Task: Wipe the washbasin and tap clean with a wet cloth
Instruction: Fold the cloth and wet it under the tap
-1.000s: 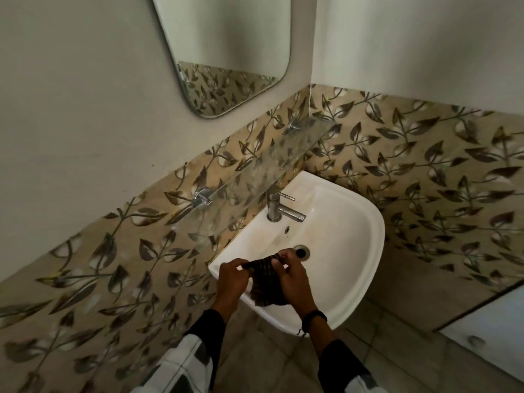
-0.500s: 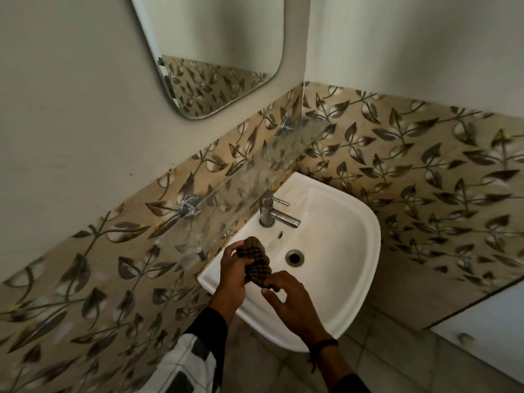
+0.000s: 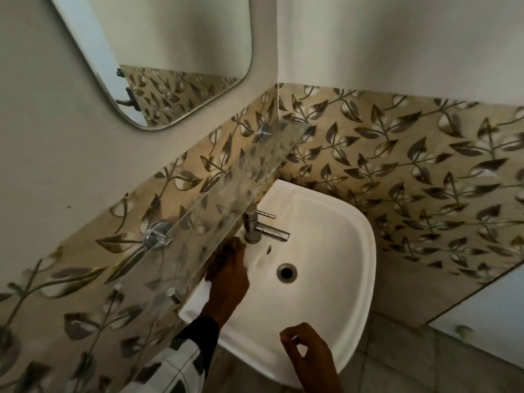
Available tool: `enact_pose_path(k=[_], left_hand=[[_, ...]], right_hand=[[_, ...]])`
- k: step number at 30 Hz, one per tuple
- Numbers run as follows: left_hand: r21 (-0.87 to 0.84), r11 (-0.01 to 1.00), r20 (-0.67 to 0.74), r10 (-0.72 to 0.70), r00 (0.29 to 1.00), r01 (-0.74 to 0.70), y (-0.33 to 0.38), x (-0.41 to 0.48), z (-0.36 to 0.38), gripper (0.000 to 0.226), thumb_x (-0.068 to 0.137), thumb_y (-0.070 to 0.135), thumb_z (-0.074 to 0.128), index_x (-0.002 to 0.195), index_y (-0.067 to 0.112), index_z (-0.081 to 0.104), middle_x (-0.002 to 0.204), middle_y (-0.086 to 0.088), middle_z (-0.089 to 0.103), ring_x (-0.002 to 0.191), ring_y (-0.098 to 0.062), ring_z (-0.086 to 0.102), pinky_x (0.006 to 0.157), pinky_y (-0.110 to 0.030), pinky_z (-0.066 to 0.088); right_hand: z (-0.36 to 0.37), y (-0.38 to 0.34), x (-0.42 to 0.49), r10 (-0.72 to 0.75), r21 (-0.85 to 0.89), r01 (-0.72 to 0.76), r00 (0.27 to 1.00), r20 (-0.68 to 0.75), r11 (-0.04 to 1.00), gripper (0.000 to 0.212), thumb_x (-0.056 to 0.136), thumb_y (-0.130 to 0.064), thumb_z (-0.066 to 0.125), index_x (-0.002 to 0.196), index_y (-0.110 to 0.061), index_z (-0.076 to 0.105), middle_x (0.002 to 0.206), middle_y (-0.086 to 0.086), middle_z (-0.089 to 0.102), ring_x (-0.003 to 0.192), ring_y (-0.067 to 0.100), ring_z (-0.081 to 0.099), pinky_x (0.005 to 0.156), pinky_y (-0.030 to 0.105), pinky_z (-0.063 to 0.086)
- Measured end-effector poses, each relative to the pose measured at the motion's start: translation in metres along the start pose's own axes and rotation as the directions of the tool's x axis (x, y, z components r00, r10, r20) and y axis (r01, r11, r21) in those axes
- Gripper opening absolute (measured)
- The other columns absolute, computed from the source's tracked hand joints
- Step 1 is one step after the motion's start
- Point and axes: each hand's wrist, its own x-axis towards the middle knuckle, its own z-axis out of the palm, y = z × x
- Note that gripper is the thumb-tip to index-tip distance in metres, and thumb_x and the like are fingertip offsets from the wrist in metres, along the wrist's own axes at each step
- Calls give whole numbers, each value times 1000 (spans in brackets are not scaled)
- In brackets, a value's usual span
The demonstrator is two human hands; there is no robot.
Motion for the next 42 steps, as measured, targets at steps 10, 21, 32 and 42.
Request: enact_pose_path(k=[10, 21, 32, 42], left_hand=[[12, 996, 173, -85, 981, 84, -6, 8, 57, 61, 106, 36, 32, 159, 11, 15, 167, -10, 0, 155, -23, 5, 124, -35, 7], [-15, 999, 235, -30, 971, 35, -19, 45, 58, 69, 106, 39, 34, 159, 7, 4, 167, -9, 0, 155, -20, 1, 123, -29, -4], [-140, 989, 218, -10, 976, 42, -27, 47, 67, 76, 104, 37, 43, 158, 7, -1, 167, -10, 0, 155, -22, 3, 124, -32, -3], [-124, 992, 95, -12, 995, 24, -20, 47, 60, 74, 102, 40, 49, 157, 4, 17, 163, -13, 22, 151, -26, 23, 124, -34, 12]], right_hand=[[-11, 19, 1, 69, -13, -70, 996, -60, 997, 21, 87, -21, 72, 84, -41, 67, 93, -16, 68, 81, 3, 66, 70, 16, 48], [-24, 14, 26, 95, -111, -104, 992, -82, 988, 23, 88, -18, 71, 96, -38, 65, 92, -21, 64, 85, 0, 63, 76, 15, 48], [-9, -29, 196, -197, -605, 224, 974, 112, 764, 54, 102, -27, 49, 151, -12, 34, 156, 10, 35, 143, 25, 36, 116, 33, 30], [18, -25, 212, -195, -714, 256, 966, 168, 651, 62, 91, 0, 50, 150, -1, 31, 146, 19, 44, 132, 34, 44, 111, 37, 36]])
